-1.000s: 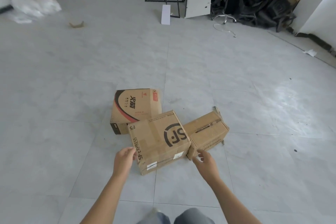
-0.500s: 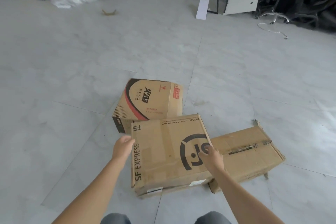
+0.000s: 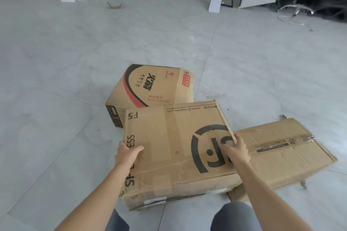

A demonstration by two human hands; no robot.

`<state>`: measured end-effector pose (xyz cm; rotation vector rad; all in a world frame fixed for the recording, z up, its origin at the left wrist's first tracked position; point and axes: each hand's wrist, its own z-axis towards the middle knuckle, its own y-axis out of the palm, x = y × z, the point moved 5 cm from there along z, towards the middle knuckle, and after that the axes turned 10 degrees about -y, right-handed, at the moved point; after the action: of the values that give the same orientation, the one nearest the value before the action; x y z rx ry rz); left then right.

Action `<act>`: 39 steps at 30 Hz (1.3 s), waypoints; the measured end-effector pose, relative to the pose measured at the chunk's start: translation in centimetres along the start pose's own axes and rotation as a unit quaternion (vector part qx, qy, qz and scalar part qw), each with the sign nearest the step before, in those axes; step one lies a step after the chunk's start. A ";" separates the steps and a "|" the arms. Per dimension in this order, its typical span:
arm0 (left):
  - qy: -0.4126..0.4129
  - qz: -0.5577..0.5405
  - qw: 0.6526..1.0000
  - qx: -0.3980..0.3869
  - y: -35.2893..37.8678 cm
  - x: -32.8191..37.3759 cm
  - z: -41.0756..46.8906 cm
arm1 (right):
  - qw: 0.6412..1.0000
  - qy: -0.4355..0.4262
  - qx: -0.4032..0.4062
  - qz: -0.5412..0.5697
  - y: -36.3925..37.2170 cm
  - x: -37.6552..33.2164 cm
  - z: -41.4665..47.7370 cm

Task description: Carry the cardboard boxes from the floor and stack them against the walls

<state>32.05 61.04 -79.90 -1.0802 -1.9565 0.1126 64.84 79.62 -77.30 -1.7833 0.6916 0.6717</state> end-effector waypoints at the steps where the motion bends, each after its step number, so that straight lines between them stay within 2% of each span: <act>1: -0.007 -0.011 1.000 0.001 0.1 -0.2 0.1 | 1.000 0.000 0.006 0.019 0.0 0.3 0.0; 6: -0.012 -0.070 0.997 0.005 0.0 -1.3 -1.2 | 0.999 0.001 0.018 0.045 -0.1 0.3 -0.9; 8: -0.007 -0.092 0.996 0.004 -0.1 -1.7 -1.9 | 0.999 -0.006 0.021 0.023 -0.1 0.5 -1.2; 11: 0.000 -0.110 0.994 0.003 -0.5 -1.9 -3.3 | 1.000 -0.005 0.000 0.026 -0.2 0.7 -1.3; 14: -0.002 -0.127 0.992 -0.020 -2.0 -1.3 -4.6 | 0.991 -0.001 -0.056 0.119 -0.3 0.0 -1.6; 17: 0.021 -0.162 0.982 -0.093 -4.7 1.3 -5.7 | 0.971 -0.042 -0.115 0.205 -1.3 -2.5 -2.2; 22: 0.071 -0.330 0.928 -0.155 -10.4 3.5 -7.5 | 0.935 -0.149 -0.206 0.247 -6.0 -8.0 -2.4; 24: 0.109 -0.375 0.901 -0.187 -11.7 3.5 -8.1 | 0.899 -0.207 -0.233 0.309 -7.9 -9.6 -2.3; 26: 0.130 -0.413 0.868 -0.242 -12.1 3.8 -8.7 | 0.859 -0.230 -0.233 0.392 -9.2 -10.9 -2.7; 28: 0.165 -0.460 0.816 -0.309 -11.7 4.3 -9.4 | 0.830 -0.262 -0.218 0.442 -9.7 -11.9 -2.8; 29: 0.186 -0.467 0.814 -0.290 -11.7 4.5 -9.7 | 0.826 -0.277 -0.216 0.440 -9.5 -12.4 -3.3; 30: 0.203 -0.461 0.833 -0.230 -12.1 4.7 -10.0 | 0.831 -0.292 -0.206 0.426 -9.4 -12.8 -3.3; 31: 0.216 -0.475 0.835 -0.176 -12.6 4.9 -10.4 | 0.840 -0.296 -0.192 0.413 -9.3 -13.2 -3.4; 33: 0.250 -0.457 0.843 -0.136 -13.1 5.9 -11.2 | 0.851 -0.289 -0.168 0.404 -9.3 -13.7 -3.3; 35: 0.251 -0.428 0.860 -0.119 -14.0 6.9 -11.9 | 0.861 -0.273 -0.159 0.399 -9.6 -14.8 -3.7; 39: 0.187 -0.417 0.878 -0.144 -17.5 8.6 -15.1 | 0.879 -0.223 -0.201 0.371 -11.7 -19.3 -6.2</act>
<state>29.71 51.75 -57.20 -0.3032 -1.9371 -0.8183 61.06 79.56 -54.18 -1.5928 0.9587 1.7966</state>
